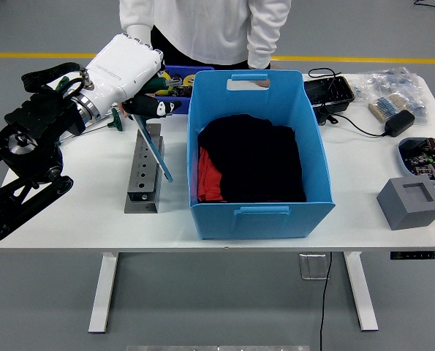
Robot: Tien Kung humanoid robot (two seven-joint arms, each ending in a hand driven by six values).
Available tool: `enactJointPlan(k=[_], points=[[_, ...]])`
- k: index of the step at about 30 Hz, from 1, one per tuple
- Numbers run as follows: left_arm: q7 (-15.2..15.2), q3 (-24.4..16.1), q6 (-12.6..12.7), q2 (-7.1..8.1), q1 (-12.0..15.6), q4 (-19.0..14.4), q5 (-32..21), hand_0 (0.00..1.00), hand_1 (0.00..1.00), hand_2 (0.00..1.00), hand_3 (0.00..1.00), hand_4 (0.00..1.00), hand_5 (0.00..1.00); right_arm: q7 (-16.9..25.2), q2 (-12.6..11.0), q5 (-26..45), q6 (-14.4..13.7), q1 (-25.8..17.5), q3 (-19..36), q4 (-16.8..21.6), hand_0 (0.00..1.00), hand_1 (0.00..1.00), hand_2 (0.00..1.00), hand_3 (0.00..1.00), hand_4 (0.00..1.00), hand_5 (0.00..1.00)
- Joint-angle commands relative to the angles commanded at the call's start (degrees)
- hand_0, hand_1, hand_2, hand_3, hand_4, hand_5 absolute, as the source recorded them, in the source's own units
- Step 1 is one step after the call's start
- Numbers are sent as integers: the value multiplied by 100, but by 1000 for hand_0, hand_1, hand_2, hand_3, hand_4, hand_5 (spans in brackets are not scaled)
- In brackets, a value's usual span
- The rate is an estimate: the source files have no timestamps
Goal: Lift tool from toolbox,place it in box,lift tool from toolbox,place it in box
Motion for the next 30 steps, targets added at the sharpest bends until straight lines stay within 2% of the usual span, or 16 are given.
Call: enactJointPlan(k=[14, 23, 30], points=[[15, 193, -123, 111, -327, -88, 30, 41, 2, 34, 60, 794, 526, 5, -12, 4, -5, -6, 2, -2, 696, 668, 736, 582, 788, 707], [6, 444, -292, 280, -884, -215, 177, 41, 2, 34, 60, 792, 524, 13, -29, 13, -11, 10, 15, 5, 696, 668, 736, 582, 788, 707], [12, 529, -368, 331, -1264, -319, 66, 42, 2, 34, 60, 792, 524, 22, -41, 39, -15, 10, 9, 8, 696, 668, 736, 582, 788, 707]])
